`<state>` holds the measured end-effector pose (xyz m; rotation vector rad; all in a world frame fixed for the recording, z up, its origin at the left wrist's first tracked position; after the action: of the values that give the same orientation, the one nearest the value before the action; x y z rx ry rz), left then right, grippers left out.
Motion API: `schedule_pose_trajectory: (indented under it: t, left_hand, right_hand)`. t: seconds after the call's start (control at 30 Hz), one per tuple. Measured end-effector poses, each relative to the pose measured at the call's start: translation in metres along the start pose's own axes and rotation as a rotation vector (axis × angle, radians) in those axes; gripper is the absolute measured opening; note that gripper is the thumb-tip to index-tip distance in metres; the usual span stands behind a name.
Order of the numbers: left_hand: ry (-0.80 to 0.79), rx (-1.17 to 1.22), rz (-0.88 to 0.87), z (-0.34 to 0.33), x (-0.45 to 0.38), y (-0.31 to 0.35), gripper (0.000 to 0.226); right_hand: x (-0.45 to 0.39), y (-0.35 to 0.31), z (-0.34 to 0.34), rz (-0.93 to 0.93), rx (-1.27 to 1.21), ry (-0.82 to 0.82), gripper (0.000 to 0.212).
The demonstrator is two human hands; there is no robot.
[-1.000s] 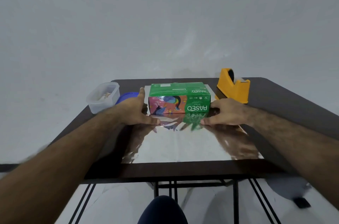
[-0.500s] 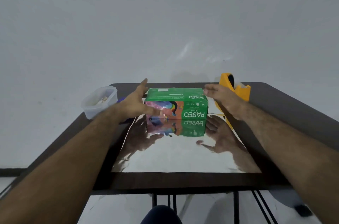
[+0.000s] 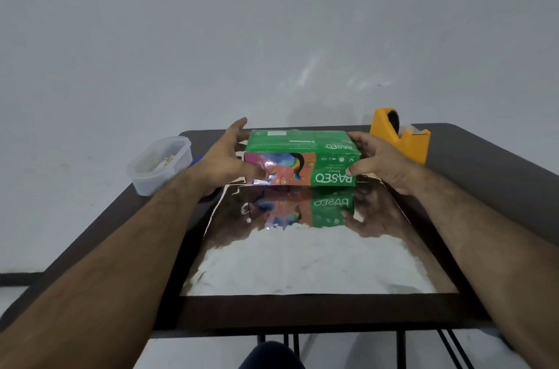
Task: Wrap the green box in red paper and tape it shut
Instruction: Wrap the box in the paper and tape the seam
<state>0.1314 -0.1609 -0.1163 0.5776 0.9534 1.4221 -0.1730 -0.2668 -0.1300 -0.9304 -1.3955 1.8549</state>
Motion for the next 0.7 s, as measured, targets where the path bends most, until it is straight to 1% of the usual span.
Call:
schedule_pose_trajectory:
  t: [0.03, 0.13, 0.23, 0.3, 0.47, 0.6, 0.7]
  left_hand:
    - [0.004, 0.011, -0.009, -0.001, -0.001, 0.002, 0.153]
    - [-0.009, -0.01, -0.016, -0.006, -0.001, 0.003, 0.154]
    - [-0.033, -0.043, 0.008, -0.009, 0.0, -0.002, 0.154]
    - [-0.053, -0.052, 0.015, -0.011, 0.001, -0.004, 0.153]
    - [-0.07, -0.083, 0.023, -0.012, 0.001, -0.006, 0.153]
    - [-0.085, -0.102, 0.017, -0.013, 0.001, -0.007, 0.149]
    - [-0.087, -0.116, 0.01, -0.013, -0.001, -0.01, 0.148]
  right_hand:
    - [0.0, -0.001, 0.001, 0.002, -0.004, 0.002, 0.077]
    - [0.002, 0.0, 0.004, 0.0, 0.01, -0.001, 0.081]
    - [0.003, 0.0, 0.004, 0.003, 0.024, 0.009, 0.08]
    - [0.003, -0.001, 0.004, 0.008, 0.031, 0.011, 0.084]
    - [0.005, -0.001, 0.002, 0.01, 0.071, 0.014, 0.077]
    - [0.005, 0.004, 0.003, -0.009, 0.07, -0.001, 0.083]
    - [0.005, 0.004, 0.003, -0.003, 0.116, -0.014, 0.085]
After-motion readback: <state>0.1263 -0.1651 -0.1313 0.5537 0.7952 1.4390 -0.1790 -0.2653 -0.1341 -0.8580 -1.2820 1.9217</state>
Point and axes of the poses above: each hand's wrist, its own x-axis away from the middle knuckle, its own z-axis out of the back of the hand, y = z × x, the point moved 8 cm from there along -x, towards the middle knuckle, and after that the axes turned 6 degrees about -x, right-handed, at the moved point
